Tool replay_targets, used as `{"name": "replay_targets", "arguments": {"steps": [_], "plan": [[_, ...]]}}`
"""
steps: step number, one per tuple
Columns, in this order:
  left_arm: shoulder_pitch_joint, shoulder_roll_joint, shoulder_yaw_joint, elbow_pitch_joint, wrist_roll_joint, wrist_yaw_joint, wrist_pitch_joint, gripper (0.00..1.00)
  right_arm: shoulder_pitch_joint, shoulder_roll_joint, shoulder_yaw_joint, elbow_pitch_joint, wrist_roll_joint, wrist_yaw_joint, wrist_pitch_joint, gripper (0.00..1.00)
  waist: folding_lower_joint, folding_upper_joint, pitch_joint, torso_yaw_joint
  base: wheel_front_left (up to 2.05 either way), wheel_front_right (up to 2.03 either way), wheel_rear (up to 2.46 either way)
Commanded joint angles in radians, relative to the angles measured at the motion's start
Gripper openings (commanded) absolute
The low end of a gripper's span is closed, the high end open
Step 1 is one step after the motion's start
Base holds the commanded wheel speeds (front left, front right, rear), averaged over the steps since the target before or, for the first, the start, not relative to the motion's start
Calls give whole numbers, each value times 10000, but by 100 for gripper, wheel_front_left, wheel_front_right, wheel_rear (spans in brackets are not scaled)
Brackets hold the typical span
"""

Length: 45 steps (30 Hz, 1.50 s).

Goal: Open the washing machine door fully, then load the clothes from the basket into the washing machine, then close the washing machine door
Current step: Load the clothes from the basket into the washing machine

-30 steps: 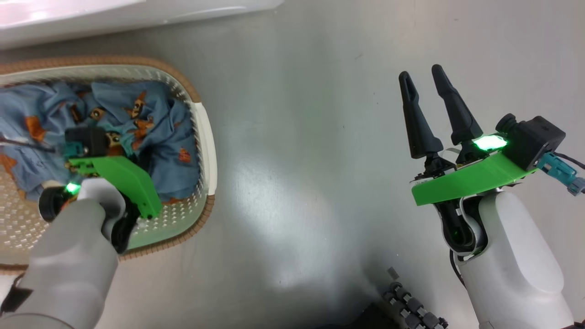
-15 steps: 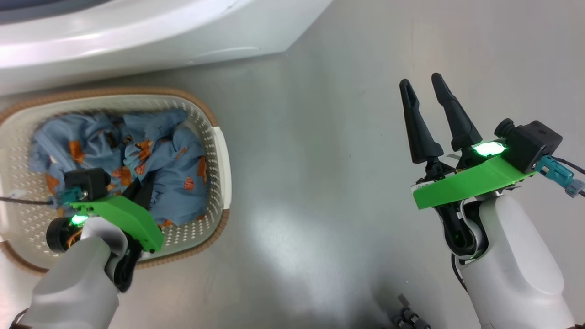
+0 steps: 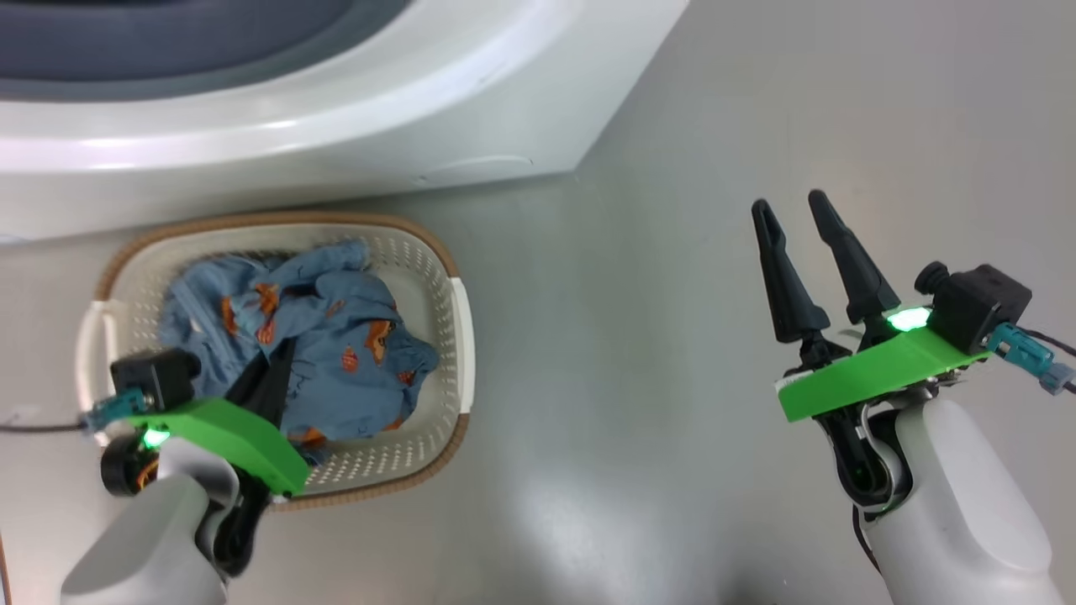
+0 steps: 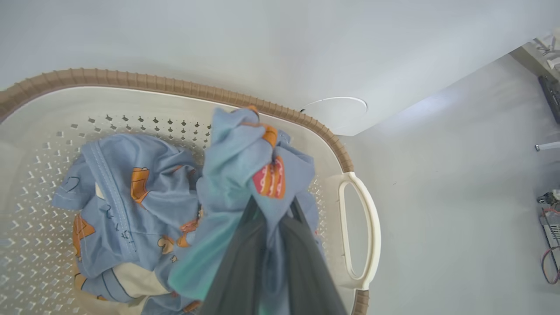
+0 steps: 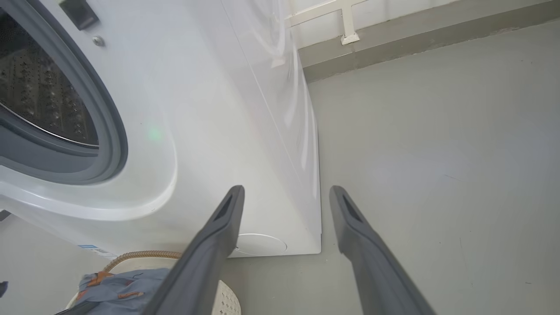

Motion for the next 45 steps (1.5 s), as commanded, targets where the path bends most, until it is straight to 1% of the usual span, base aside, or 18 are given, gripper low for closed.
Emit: {"name": "replay_targets", "arguments": {"steps": [1, 10, 22, 30, 35, 42, 45], "plan": [[306, 293, 364, -193, 125, -31, -121, 0, 329, -55, 160, -178, 82, 16, -118, 100, 0, -1, -540, 304, 0, 0, 0], [1702, 176, 1908, -1381, 1294, -31, -123, 0, 680, -204, 260, 59, 160, 16, -118, 100, 0, -1, -1565, 495, 0, 0, 0], [3300, -203, 3867, -3508, 2613, 41, -123, 0, 1057, -328, 277, 242, 227, 16, -118, 100, 0, -1, -2421, 727, 0, 0, 0], [4464, -701, 5262, -4941, 3514, 123, -123, 0, 1468, -404, 255, 436, 239, 16, -118, 100, 0, -1, -3245, 859, 0, 0, 0], [5076, -985, 5734, -5625, 4002, 112, -124, 0, 1727, -438, 270, 530, 250, 16, -118, 100, 0, -1, -3774, 905, 0, 0, 0], [5660, -1208, 5998, -6352, 4508, 201, -124, 0, 1965, -495, 274, 571, 256, 16, -118, 100, 0, -1, -4282, 964, 0, 0, 0], [5863, -1279, 6098, -6717, 4706, 316, -124, 0, 2061, -522, 266, 565, 247, 16, -118, 100, 0, -1, -4452, 1013, 0, 0, 0]]}}
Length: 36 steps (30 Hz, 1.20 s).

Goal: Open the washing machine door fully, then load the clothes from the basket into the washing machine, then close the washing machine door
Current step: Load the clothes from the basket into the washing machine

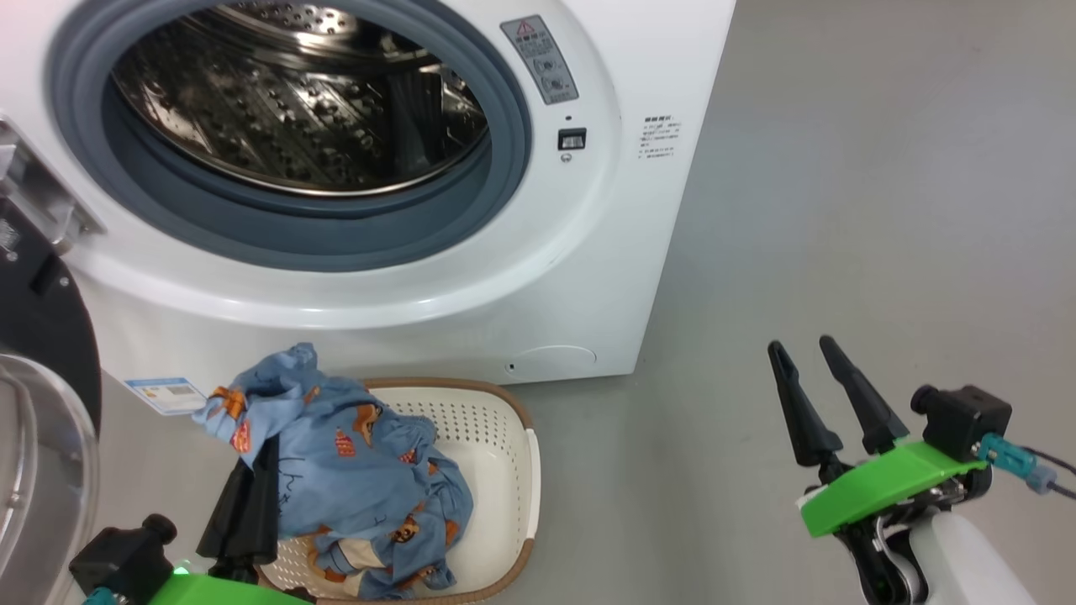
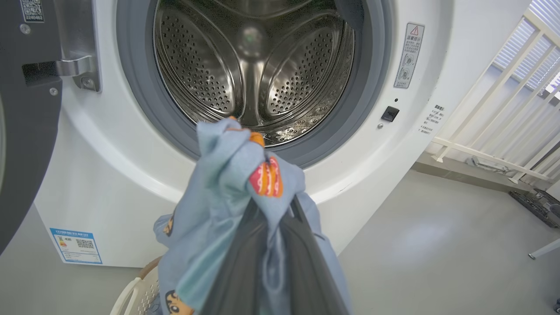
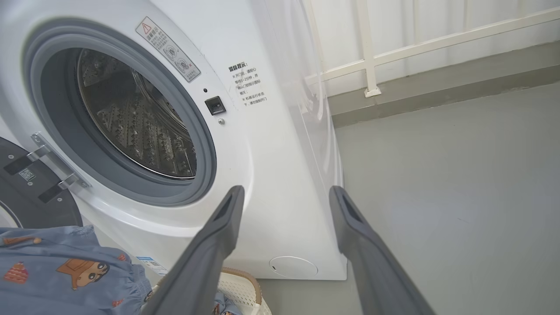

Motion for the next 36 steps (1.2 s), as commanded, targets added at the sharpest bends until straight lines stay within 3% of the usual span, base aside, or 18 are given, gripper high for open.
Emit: {"name": "replay_targets", "arguments": {"steps": [1, 36], "plan": [[-51, 74, 419, -402, 140, 92, -124, 0, 222, -77, 165, -218, 2, 16, -118, 100, 0, 0, -195, 85, 0, 0, 0], [266, -410, 919, -1145, 788, -11, -124, 0, 545, -170, -84, -781, -481, 16, -118, 100, 0, 0, -484, 183, 0, 0, 0]]}}
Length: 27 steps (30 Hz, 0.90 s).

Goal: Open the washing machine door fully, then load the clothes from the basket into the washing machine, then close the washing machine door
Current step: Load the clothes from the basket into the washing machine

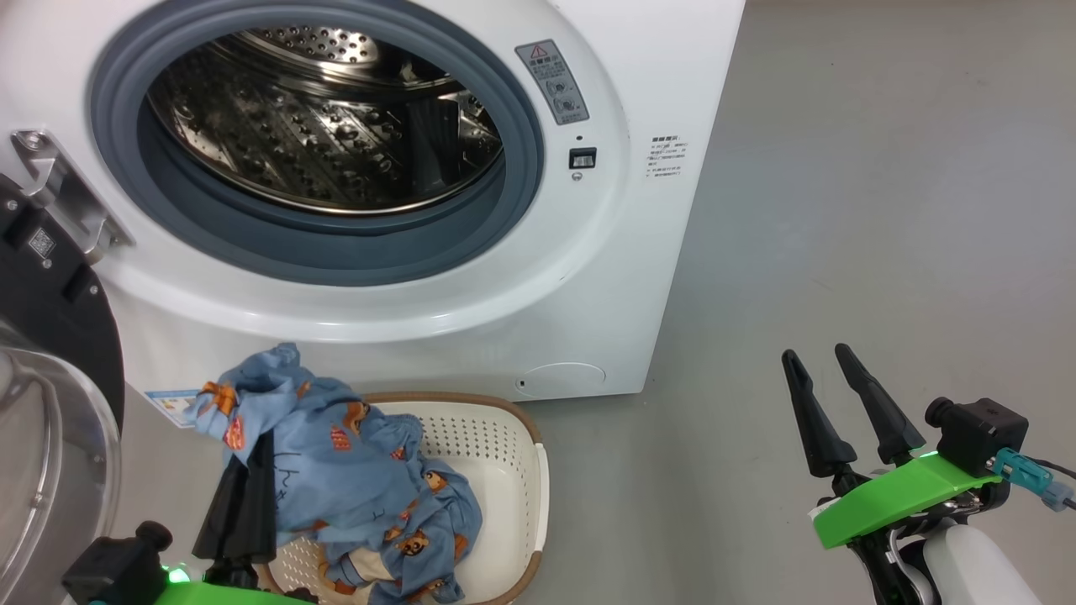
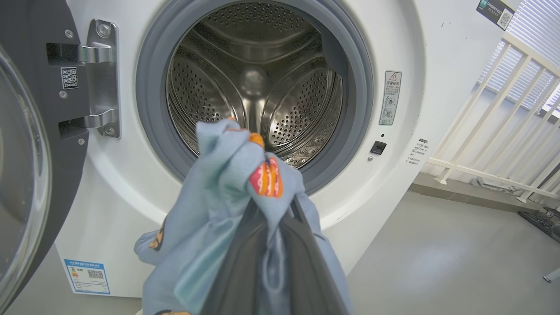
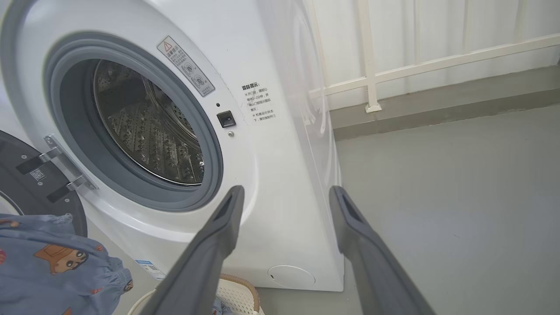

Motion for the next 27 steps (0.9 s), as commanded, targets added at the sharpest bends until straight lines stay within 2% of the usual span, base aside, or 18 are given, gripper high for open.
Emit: {"name": "replay_targets", "arguments": {"steps": [1, 16, 27], "plan": [[-150, 95, 365, -222, 75, -93, -122, 0, 11, -89, 202, -261, -130, 16, -118, 100, 0, 0, 5, -2, 0, 0, 0], [-557, 81, 309, -92, 196, -165, -122, 0, -100, -150, 344, -237, -97, 16, -118, 100, 0, 0, 134, -200, 0, 0, 0], [-2183, 394, 256, 112, 315, -199, -1, 0, -229, -84, 375, -300, -89, 16, -118, 100, 0, 0, 456, -442, 0, 0, 0]]}}
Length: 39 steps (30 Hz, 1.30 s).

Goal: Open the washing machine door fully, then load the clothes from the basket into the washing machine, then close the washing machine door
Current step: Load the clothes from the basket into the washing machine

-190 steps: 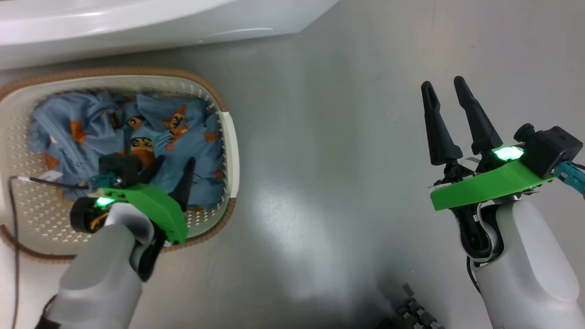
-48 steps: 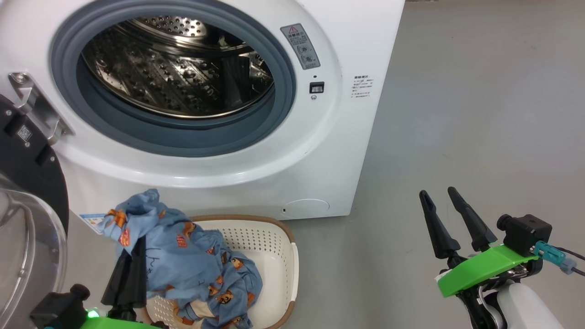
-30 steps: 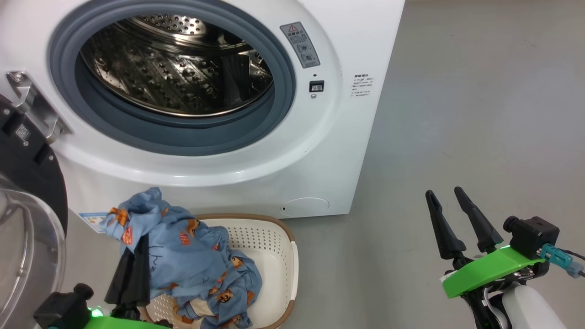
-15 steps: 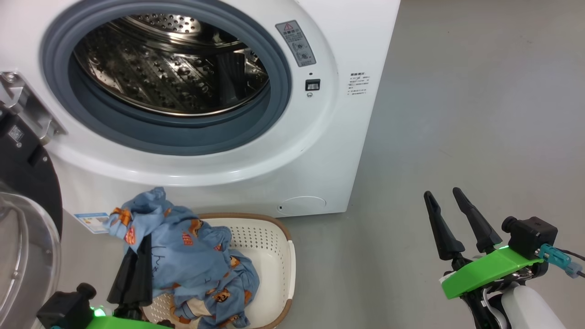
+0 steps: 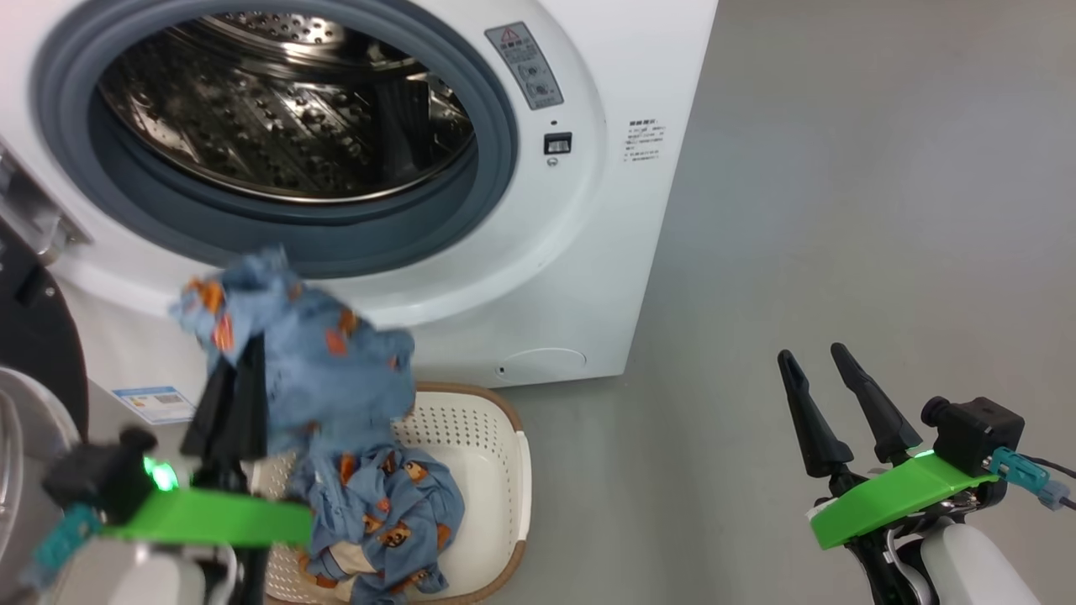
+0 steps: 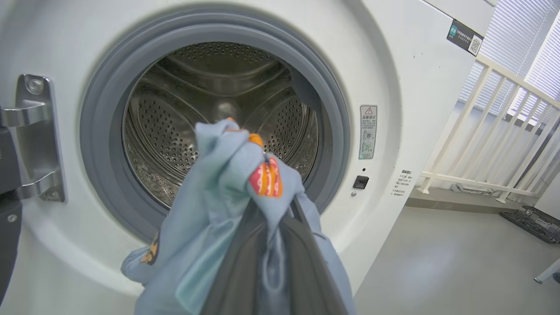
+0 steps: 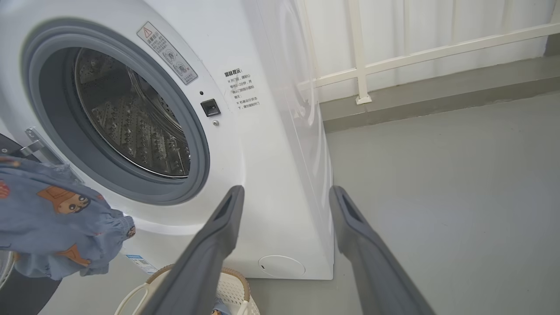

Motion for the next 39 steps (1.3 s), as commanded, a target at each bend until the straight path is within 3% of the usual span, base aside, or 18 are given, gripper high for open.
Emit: {"name": "replay_targets", "arguments": {"steps": [1, 12, 39], "plan": [[-783, 338, 324, -105, 128, -49, 26, 0, -251, -28, 283, -305, -95, 16, -118, 100, 0, 0, 173, -110, 0, 0, 0], [-3719, 740, 540, 1358, 97, -66, 226, 0, -855, 295, 536, -538, -40, 16, -118, 100, 0, 0, 1608, -760, 0, 0, 0], [-9699, 2020, 252, 7074, 238, -205, -105, 0, -2037, 953, 514, -1088, 8, 16, -118, 100, 0, 0, 4749, -2270, 0, 0, 0]]}}
